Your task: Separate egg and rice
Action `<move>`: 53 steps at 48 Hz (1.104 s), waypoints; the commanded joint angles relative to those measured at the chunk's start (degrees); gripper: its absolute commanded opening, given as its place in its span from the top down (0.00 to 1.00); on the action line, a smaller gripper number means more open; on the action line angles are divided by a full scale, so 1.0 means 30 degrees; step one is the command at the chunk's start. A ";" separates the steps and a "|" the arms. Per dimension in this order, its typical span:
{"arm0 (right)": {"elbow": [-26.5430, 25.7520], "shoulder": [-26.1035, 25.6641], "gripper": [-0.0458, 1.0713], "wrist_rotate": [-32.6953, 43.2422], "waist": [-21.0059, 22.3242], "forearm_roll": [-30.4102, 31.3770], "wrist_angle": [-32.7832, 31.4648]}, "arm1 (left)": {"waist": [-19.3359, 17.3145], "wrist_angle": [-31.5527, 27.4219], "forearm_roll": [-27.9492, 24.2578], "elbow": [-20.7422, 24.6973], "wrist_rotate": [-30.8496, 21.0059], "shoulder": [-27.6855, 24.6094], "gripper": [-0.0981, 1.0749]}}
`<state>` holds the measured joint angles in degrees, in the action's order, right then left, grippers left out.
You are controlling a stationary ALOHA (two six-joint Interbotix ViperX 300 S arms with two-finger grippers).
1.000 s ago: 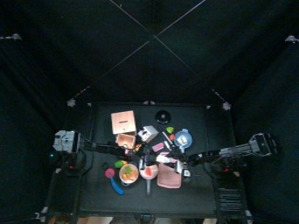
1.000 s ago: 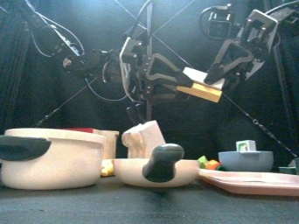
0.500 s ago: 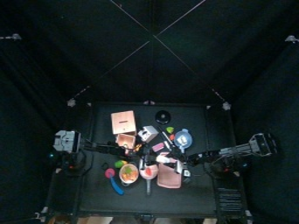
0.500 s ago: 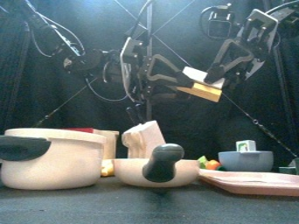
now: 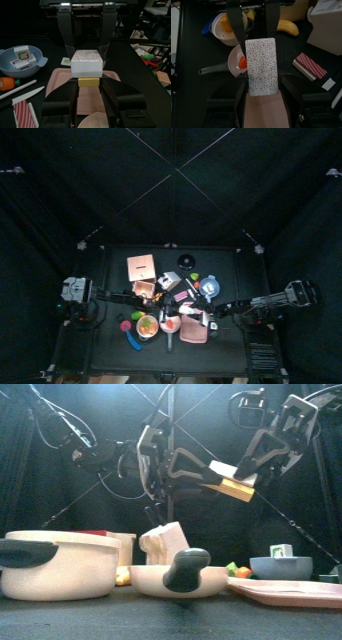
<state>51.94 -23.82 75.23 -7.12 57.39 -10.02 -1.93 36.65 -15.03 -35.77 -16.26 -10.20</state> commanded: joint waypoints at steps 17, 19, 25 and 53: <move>0.0059 -0.0381 0.43 0.0000 -0.0029 -0.0293 0.0146 | -0.0029 0.0146 0.0029 -0.0410 0.0029 0.0674 0.47; 0.0059 -0.0410 0.43 0.0000 -0.0059 -0.0322 0.0117 | -0.0029 0.0146 0.0029 -0.0469 0.0029 0.0732 0.48; 0.0146 -0.0410 0.43 0.0000 -0.0029 -0.0439 0.0146 | -0.0059 0.0146 0.0029 -0.0586 0.0029 0.0879 0.48; 0.0498 -0.0850 0.44 0.0000 -0.0293 -0.0967 0.0059 | -0.0234 0.0146 0.0059 -0.1260 0.0029 0.1406 0.48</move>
<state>53.26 -24.87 75.23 -7.73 54.84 -9.40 -2.29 37.00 -14.77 -39.02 -16.35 -7.56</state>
